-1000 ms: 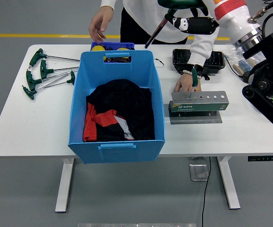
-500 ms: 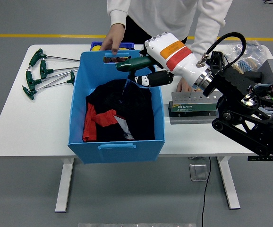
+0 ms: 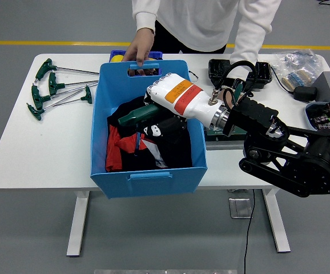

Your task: Lift tool from toolbox,place it in box,lift tool from toolbox,place it in box

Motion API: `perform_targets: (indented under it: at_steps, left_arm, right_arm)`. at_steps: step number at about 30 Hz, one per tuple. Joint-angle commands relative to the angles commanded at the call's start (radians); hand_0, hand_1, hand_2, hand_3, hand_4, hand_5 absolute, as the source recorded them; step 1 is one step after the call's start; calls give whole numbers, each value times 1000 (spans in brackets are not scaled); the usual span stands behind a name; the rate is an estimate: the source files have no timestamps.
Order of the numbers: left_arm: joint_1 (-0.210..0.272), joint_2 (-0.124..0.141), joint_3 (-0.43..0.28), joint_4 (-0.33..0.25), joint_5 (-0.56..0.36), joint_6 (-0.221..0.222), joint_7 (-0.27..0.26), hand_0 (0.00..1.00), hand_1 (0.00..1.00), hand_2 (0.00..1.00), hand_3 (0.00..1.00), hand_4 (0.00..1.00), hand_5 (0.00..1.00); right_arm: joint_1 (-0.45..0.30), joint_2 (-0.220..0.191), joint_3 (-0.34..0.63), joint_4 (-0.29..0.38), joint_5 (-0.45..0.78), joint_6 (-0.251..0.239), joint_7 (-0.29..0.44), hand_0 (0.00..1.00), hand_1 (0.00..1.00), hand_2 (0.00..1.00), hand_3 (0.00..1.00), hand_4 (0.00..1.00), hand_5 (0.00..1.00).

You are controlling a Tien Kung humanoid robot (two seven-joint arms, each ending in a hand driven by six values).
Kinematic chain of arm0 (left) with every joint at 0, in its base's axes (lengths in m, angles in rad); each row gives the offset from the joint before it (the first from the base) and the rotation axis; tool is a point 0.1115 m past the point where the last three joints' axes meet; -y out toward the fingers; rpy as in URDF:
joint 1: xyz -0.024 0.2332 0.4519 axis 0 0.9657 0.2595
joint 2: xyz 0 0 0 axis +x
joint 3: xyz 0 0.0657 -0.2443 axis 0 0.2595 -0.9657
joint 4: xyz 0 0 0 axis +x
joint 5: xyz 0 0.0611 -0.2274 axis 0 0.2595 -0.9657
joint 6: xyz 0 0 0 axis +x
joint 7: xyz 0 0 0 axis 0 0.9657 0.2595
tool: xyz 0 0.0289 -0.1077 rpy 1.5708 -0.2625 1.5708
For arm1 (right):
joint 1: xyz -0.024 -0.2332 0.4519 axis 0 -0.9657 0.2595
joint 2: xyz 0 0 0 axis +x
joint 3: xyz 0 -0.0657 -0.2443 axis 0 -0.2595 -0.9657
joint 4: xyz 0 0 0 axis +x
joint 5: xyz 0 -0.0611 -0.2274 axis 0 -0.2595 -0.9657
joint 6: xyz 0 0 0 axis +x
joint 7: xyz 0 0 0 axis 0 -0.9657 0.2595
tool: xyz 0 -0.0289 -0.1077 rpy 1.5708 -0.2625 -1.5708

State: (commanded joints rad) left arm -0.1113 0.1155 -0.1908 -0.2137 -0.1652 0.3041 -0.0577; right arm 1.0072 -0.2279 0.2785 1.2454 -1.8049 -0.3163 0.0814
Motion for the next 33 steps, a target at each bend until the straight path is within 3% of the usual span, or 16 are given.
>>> perform_targets:
  at_steps: [5,6,10,11,17,18,25,33]
  left_arm:
    - [-2,1,-4,0,7,1,2,801,790,817,730,754,636]
    - [-2,1,-4,0,8,1,2,800,787,814,726,753,636]
    - [-4,2,-5,0,10,1,1,800,787,814,726,753,636]
    - [-4,3,-5,0,10,1,1,801,785,813,722,753,636]
    - [-7,4,-10,0,19,2,3,801,785,813,722,753,636]
    - [-7,4,-11,0,20,2,3,801,783,810,719,752,636]
    - [-7,5,-15,0,31,3,6,801,782,810,716,751,634]
    - [-3,6,-18,0,36,4,7,800,781,809,713,752,637]
  right_arm:
    - [17,25,-7,-51,-7,36,1,194,106,201,194,873,538]
    - [20,31,-9,-65,-16,48,0,447,365,482,498,962,559]
    - [28,43,-14,-101,-30,69,-2,447,365,482,498,962,559]
    - [29,47,-14,-112,-28,73,-3,583,571,669,574,989,580]
    - [36,61,-7,-158,-32,69,-7,583,571,669,574,989,580]
    - [36,62,-7,-162,-31,70,-7,656,629,718,627,981,574]
    - [22,56,-1,-173,-27,86,-11,676,639,722,635,986,577]
    - [2,0,66,-206,-99,107,-20,688,646,719,640,998,590]
